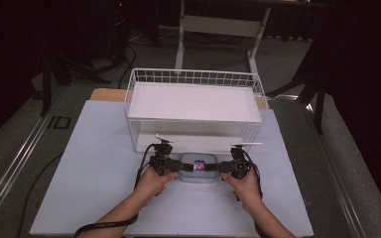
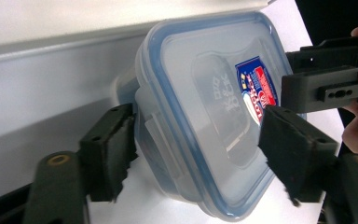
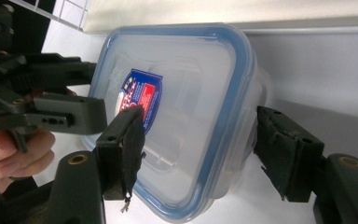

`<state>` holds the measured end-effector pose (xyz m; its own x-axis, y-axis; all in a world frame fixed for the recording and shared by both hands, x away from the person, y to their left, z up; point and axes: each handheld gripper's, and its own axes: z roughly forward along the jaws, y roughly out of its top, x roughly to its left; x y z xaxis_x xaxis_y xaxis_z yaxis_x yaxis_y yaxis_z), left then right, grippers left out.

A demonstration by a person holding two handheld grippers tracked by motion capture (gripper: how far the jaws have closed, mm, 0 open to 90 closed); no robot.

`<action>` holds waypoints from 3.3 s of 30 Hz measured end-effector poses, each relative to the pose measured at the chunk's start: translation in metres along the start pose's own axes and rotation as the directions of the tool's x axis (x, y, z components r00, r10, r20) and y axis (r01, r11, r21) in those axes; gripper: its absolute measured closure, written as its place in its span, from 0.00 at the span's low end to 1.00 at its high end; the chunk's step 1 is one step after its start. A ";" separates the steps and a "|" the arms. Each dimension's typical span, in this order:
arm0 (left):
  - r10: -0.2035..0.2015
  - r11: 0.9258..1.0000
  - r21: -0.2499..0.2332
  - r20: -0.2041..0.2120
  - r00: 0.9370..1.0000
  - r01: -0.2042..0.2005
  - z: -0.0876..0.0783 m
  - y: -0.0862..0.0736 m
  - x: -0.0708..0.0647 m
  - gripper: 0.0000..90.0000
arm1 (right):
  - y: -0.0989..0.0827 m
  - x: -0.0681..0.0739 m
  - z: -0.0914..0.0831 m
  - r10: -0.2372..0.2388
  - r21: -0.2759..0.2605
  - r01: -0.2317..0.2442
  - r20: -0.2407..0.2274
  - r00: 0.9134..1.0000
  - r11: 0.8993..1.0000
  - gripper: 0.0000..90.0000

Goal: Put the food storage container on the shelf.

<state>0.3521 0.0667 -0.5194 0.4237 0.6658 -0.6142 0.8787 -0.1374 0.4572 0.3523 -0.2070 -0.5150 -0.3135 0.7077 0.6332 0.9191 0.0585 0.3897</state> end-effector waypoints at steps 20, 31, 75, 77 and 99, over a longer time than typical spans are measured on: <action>0.112 0.994 0.003 -0.091 0.990 -0.112 -0.014 -0.011 -0.023 0.48 | -0.020 0.015 -0.012 -0.124 -0.051 0.126 0.050 0.991 0.991 0.45; 0.123 0.991 -0.043 -0.148 0.981 -0.131 -0.017 -0.025 -0.035 0.49 | -0.028 0.019 -0.014 -0.163 -0.096 0.169 0.059 0.985 0.981 0.45; 0.144 0.967 -0.184 -0.175 0.974 -0.176 -0.017 0.031 0.009 0.49 | 0.041 0.016 0.018 -0.216 -0.214 0.235 0.109 0.970 0.948 0.44; 0.199 0.954 -0.189 -0.180 0.963 -0.233 -0.018 0.034 0.012 0.49 | 0.042 0.016 0.018 -0.214 -0.223 0.233 0.106 0.971 0.947 0.44; 0.255 0.902 -0.295 -0.229 0.939 -0.316 -0.012 0.035 0.023 0.41 | 0.045 0.014 0.026 -0.235 -0.294 0.281 0.182 0.955 0.914 0.37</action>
<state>0.3899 0.0859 -0.5103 0.5715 0.7584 -0.3133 0.5934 -0.1184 0.7961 0.3954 -0.1756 -0.5059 -0.4719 0.7900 0.3915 0.6814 0.0450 0.7305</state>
